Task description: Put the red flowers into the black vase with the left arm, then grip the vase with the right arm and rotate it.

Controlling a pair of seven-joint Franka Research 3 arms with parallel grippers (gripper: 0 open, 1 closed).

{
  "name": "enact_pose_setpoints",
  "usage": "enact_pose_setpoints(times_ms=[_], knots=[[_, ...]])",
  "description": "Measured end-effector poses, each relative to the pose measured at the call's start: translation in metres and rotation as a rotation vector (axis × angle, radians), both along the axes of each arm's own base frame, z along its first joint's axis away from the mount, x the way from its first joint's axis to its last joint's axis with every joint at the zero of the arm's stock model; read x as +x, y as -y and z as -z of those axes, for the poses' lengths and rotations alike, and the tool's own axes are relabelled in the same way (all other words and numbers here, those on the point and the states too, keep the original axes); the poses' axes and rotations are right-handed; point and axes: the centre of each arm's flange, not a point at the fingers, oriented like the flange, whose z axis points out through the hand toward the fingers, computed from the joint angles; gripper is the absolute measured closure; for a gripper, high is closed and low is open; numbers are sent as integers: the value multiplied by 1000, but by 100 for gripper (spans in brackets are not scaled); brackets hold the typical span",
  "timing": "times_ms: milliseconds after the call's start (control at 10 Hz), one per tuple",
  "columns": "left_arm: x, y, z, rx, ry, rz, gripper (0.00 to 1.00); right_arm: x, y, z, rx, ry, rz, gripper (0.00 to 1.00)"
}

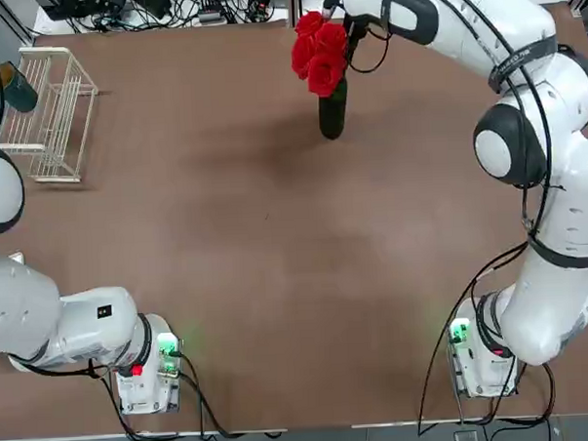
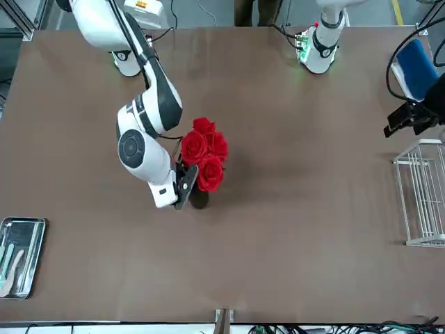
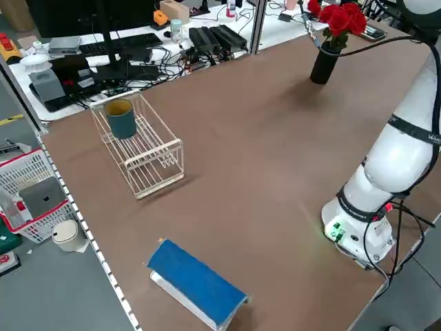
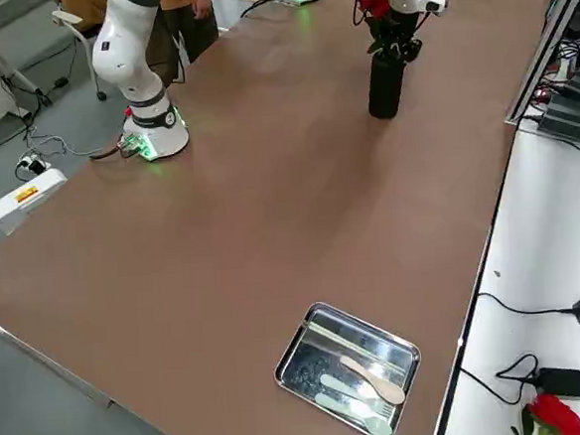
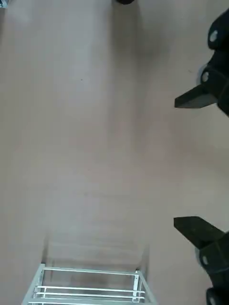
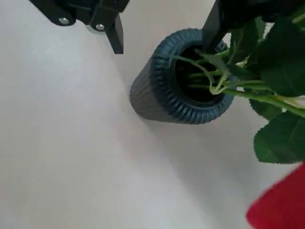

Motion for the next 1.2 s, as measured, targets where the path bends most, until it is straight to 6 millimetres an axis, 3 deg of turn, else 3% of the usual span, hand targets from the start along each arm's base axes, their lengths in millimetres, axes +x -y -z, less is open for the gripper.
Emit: enact_pose_setpoints(times_ms=[900,1000,1200], knots=[[-1,-15,2,69,-26,-29,0,0,56,-43,-18,-83,11,25],[-1,-15,3,69,-31,-29,0,0,68,-54,-31,-86,29,24],[1,-15,6,66,-37,-27,0,11,119,-70,-60,-87,100,14]])
